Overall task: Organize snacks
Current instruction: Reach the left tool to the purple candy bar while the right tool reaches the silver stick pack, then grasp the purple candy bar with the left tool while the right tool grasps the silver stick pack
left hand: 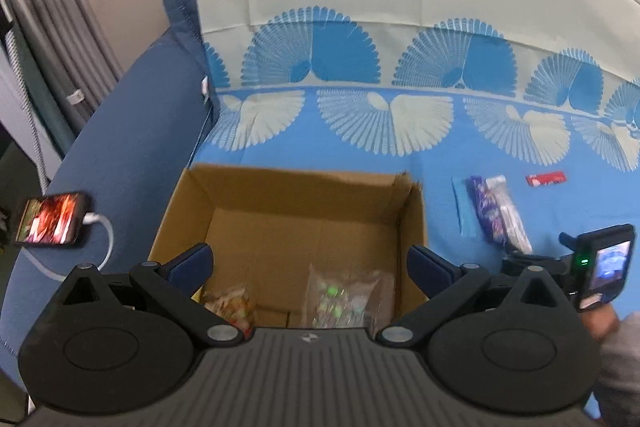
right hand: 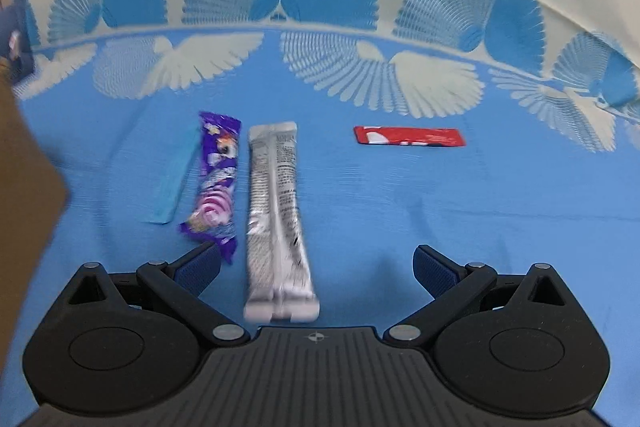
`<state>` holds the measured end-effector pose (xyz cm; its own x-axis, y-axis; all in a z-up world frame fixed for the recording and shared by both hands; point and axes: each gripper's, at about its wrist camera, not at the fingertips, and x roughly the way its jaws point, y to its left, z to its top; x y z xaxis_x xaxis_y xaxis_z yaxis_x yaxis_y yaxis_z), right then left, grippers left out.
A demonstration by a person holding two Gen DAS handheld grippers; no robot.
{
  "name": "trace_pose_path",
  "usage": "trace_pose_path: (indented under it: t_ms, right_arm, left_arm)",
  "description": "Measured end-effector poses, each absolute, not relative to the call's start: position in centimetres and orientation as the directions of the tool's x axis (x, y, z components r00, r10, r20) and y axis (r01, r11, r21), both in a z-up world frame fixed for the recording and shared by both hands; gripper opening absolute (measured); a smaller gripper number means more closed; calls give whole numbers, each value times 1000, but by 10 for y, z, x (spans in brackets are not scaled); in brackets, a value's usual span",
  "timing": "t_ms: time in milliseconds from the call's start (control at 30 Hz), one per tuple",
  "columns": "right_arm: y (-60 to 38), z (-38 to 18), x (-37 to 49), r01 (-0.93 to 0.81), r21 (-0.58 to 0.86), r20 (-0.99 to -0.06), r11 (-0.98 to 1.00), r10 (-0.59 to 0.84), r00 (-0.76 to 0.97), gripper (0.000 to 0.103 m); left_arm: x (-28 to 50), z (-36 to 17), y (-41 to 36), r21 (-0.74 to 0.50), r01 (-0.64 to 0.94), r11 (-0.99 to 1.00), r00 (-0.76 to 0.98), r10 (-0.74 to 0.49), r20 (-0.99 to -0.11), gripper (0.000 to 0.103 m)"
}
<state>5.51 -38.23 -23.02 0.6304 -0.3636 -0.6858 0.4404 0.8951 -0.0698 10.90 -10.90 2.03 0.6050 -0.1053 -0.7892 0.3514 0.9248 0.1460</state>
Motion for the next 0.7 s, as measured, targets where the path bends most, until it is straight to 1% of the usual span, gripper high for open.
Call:
trace_pose_path:
  t_ms: [67, 133, 167, 200, 233, 267, 300, 400, 467, 567, 633, 700]
  right_arm:
    - [-390, -237, 67, 435, -66, -692, 898, -356, 628, 100]
    - [-398, -241, 71, 438, -45, -679, 898, -349, 646, 91]
    - [-404, -242, 71, 428, -18, -672, 904, -327, 664, 76]
    - [-407, -241, 68, 417, 13, -658, 909, -306, 688, 54]
    - [-409, -239, 64, 416, 3, -647, 909, -315, 694, 50]
    - [-410, -238, 59, 409, -7, -653, 912, -314, 690, 42]
    - [-413, -237, 53, 410, -9, -654, 912, -315, 687, 39]
    - [-429, -236, 21, 489, -28, -678, 872, -376, 632, 39]
    - [-442, -236, -7, 553, -29, -685, 833, -419, 596, 40]
    - [-456, -238, -41, 612, 5, -687, 791, -442, 577, 40]
    - [-459, -240, -52, 627, 18, -687, 778, -446, 574, 40]
    - [-460, -242, -57, 625, 25, -683, 780, -443, 580, 41]
  left_arm:
    - [116, 19, -126, 136, 369, 919, 603, -125, -788, 103]
    - [122, 17, -147, 99, 405, 909, 585, -174, -792, 103]
    - [126, 14, -159, 77, 432, 899, 570, -206, -795, 103]
    - [130, 10, -173, 61, 460, 886, 552, -232, -801, 103]
    - [132, 4, -189, 52, 482, 875, 537, -248, -806, 103]
    - [134, -1, -203, 42, 506, 861, 525, -269, -807, 103]
    - [137, -7, -218, 34, 528, 849, 514, -288, -808, 103]
    - [147, -35, -262, -9, 575, 818, 459, -332, -824, 103]
    - [159, -65, -292, -44, 590, 806, 398, -337, -853, 103]
    - [184, -115, -327, -54, 571, 819, 321, -284, -904, 103]
    - [198, -142, -342, -41, 526, 850, 310, -237, -921, 102]
    - [210, -165, -352, -50, 499, 865, 280, -216, -935, 100]
